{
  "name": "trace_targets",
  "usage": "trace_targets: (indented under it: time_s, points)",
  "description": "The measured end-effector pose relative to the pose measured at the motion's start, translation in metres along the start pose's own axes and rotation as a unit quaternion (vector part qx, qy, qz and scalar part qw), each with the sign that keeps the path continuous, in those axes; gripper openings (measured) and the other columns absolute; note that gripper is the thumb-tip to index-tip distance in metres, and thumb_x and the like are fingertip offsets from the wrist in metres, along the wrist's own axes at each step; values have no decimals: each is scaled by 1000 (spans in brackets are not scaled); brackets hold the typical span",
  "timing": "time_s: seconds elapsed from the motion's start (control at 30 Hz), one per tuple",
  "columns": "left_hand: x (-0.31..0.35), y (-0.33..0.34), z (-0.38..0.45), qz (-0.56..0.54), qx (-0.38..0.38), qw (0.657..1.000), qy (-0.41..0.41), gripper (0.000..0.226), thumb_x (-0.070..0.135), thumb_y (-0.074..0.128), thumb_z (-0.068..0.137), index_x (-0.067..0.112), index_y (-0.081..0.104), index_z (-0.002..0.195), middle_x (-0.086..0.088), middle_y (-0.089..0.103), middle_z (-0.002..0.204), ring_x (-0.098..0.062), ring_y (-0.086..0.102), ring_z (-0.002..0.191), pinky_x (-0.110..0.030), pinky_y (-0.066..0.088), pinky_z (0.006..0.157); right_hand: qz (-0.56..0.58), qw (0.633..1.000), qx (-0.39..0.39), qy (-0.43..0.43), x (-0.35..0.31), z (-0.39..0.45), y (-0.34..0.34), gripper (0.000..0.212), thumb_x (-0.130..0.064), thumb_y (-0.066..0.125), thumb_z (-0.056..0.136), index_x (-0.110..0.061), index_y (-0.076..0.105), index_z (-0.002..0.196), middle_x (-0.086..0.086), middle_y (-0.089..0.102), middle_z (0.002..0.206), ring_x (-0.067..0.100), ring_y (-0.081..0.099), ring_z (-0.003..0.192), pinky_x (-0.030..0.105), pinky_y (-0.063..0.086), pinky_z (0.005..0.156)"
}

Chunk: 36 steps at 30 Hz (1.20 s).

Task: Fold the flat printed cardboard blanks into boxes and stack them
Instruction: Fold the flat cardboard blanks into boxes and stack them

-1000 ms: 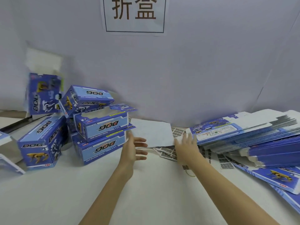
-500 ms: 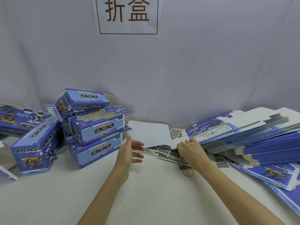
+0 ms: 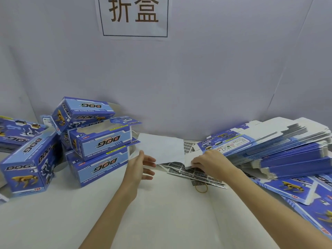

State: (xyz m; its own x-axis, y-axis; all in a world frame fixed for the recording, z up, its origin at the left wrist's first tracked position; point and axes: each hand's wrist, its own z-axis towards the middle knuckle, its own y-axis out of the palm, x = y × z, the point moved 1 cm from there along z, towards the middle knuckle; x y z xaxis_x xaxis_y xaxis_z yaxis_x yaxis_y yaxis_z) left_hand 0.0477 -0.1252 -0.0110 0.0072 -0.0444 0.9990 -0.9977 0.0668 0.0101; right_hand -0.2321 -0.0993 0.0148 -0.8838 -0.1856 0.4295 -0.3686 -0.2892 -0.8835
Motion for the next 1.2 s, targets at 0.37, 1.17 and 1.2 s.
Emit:
trace_targets:
  time_s: [0.37, 1.17, 1.2]
  points:
    - [-1, 5, -1, 36, -16, 999, 10, 47, 34, 39, 113, 6, 74, 98, -12, 77, 89, -21, 69, 64, -30, 60, 59, 6, 991, 128, 21, -10, 8, -26, 32, -5, 65, 95, -11, 61, 126, 4, 76, 115, 24, 73, 96, 34, 45, 95]
    - [3, 10, -11, 65, -33, 984, 160, 66, 38, 73, 93, 31, 43, 152, 13, 47, 147, -9, 56, 128, -42, 62, 92, 509, 620, 566, 190, -21, 7, -120, 11, -14, 66, 105, -19, 76, 105, -5, 74, 84, 10, 61, 75, 43, 56, 67]
    - [3, 9, -12, 75, -23, 983, 166, 74, 42, 74, 90, 32, 38, 154, 14, 42, 151, -8, 52, 131, -42, 58, 98, 552, 590, 557, 193, -23, 6, -121, 11, -15, 67, 104, -21, 75, 102, 1, 74, 83, 13, 60, 77, 48, 57, 70]
